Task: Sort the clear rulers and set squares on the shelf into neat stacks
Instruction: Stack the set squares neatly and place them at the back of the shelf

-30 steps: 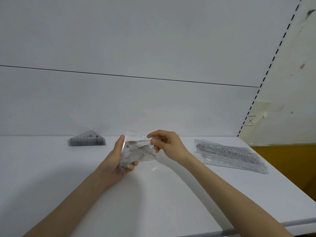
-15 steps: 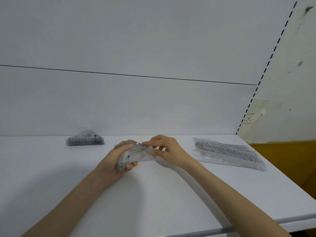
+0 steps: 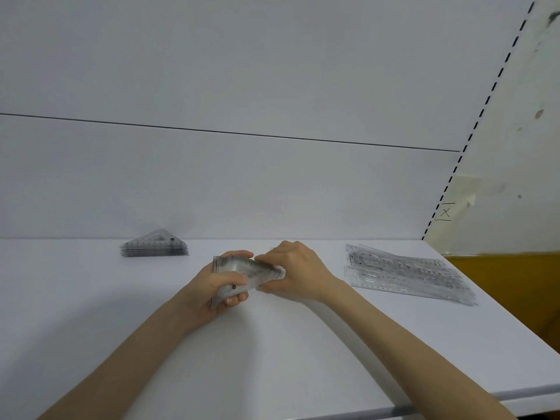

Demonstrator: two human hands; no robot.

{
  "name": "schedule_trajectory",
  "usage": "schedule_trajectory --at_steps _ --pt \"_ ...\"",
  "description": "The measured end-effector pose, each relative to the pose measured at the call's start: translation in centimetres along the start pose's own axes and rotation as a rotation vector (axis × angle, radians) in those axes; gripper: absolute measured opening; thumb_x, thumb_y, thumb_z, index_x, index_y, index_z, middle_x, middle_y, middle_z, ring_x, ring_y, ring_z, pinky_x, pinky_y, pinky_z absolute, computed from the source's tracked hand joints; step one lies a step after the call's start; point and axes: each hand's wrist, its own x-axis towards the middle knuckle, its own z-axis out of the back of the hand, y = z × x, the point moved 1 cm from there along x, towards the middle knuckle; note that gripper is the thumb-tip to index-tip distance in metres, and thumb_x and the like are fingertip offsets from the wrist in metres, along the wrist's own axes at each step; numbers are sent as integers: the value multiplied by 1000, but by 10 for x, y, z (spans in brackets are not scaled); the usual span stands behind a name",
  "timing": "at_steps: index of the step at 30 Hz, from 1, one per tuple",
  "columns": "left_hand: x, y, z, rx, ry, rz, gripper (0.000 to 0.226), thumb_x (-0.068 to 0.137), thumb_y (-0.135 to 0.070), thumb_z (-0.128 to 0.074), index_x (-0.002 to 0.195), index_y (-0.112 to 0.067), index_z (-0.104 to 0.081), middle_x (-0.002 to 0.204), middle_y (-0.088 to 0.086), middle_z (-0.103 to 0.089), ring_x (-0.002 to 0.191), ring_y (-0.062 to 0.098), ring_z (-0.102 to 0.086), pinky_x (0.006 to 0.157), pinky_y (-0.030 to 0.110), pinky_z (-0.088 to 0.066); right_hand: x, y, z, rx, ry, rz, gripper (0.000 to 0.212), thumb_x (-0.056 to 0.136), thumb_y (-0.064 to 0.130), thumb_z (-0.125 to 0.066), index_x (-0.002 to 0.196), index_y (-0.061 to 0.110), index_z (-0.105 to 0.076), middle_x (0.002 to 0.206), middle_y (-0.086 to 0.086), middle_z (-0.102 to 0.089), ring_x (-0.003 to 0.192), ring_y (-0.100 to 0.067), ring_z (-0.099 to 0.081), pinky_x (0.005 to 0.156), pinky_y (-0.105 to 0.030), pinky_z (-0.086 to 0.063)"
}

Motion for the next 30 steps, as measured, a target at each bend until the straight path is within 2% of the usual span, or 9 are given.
schedule_trajectory --at_steps 6,12,15,18,21,23,25,28,30 --pt "-2 0 -3 11 38 70 49 63 2 -60 111 -10 -63 90 15 -63 53 22 -53 41 22 -41 -5 2 13 62 180 -47 27 79 39 -71 101 23 -69 79 3 -64 81 -19 -54 65 -32 -41" --pt "-11 -8 -11 41 82 113 46 64 -1 -56 109 -5 -61 83 24 -64 51 18 -59 41 21 -43 -5 2 14 59 198 -32 24 72 33 -55 76 11 -65 63 -3 -54 65 -24 -47 57 -30 -33" --pt "-11 -8 -11 9 76 82 45 65 1 -53 109 -4 -59 79 24 -62 46 17 -56 37 20 -39 -1 2 16 109 231 -62 22 73 37 -61 81 17 -68 66 2 -58 68 -19 -51 59 -30 -39" --pt "-6 -5 -7 -34 43 20 41 68 1 -53 109 -3 -57 84 27 -59 49 17 -55 38 19 -38 3 -24 21 311 198 -265 43 71 54 -76 107 30 -71 93 12 -69 87 -5 -61 79 -28 -50" --pt "-1 -7 0 -99 -99 -37 34 74 6 -55 107 -4 -55 87 30 -55 41 16 -50 36 18 -37 1 -57 22 257 191 -505 58 77 53 -72 125 20 -63 119 4 -64 110 -11 -57 94 -34 -47" --pt "1 -10 3 -130 -172 -72 26 85 11 -47 104 -5 -55 88 31 -55 41 15 -50 36 18 -36 -3 -69 12 174 311 -584 38 77 51 -73 99 21 -67 97 3 -62 94 -17 -55 77 -34 -43" --pt "2 -10 7 -144 -216 -88 28 89 12 -42 101 -8 -56 88 30 -56 42 15 -51 37 18 -37 -4 -67 6 165 324 -545 39 76 43 -75 67 14 -50 68 -1 -47 68 -20 -42 61 -34 -31" --pt "3 -9 9 -153 -248 -85 28 89 10 -44 99 -12 -59 88 29 -57 48 17 -53 40 18 -39 0 -69 7 146 319 -464 21 78 34 -75 86 15 -73 83 0 -68 80 -18 -59 74 -34 -48" --pt "2 -8 9 -161 -264 -78 28 89 10 -45 98 -12 -59 89 28 -57 51 17 -55 41 17 -39 5 -66 11 103 355 -401 20 79 31 -74 92 16 -75 88 0 -70 83 -18 -63 76 -31 -50"
